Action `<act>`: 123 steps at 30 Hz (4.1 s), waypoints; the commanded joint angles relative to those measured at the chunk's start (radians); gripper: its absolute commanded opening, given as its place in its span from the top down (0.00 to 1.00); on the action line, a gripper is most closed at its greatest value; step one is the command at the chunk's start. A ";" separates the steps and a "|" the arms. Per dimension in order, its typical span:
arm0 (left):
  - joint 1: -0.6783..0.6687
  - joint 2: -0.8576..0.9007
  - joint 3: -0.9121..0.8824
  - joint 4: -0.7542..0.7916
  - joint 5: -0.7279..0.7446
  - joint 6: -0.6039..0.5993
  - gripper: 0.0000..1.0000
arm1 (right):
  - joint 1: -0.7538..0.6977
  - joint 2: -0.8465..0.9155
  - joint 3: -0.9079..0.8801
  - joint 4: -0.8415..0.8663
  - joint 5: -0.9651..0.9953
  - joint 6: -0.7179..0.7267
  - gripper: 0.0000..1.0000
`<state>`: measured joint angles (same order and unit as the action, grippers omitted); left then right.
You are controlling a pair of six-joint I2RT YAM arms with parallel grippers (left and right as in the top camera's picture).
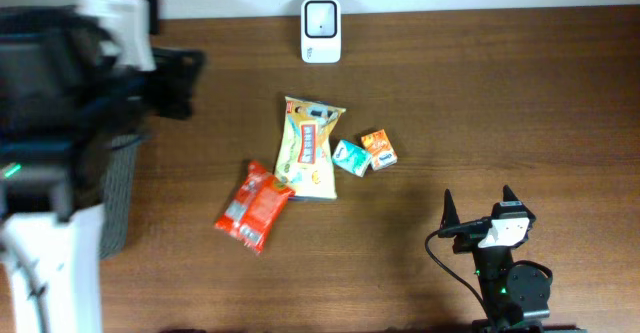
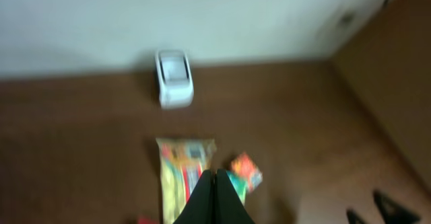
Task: Scan the item barcode
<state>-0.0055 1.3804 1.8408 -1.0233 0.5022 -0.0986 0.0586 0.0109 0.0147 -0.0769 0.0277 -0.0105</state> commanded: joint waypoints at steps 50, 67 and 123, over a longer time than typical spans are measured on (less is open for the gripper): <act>-0.258 0.295 -0.970 0.941 -0.226 -0.356 0.56 | -0.006 -0.007 -0.009 -0.002 0.003 0.004 0.02; -0.272 0.374 -0.877 0.351 -0.499 -0.360 0.60 | -0.007 -0.007 -0.009 -0.002 0.003 0.004 0.02; -0.237 -0.060 -0.391 -0.168 -0.563 -0.267 0.01 | -0.085 0.547 0.666 -0.326 -0.622 -0.033 0.02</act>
<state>-0.2455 1.3239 1.4380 -1.1896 -0.0494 -0.3740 -0.0139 0.3351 0.4648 -0.2474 -0.6018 0.1539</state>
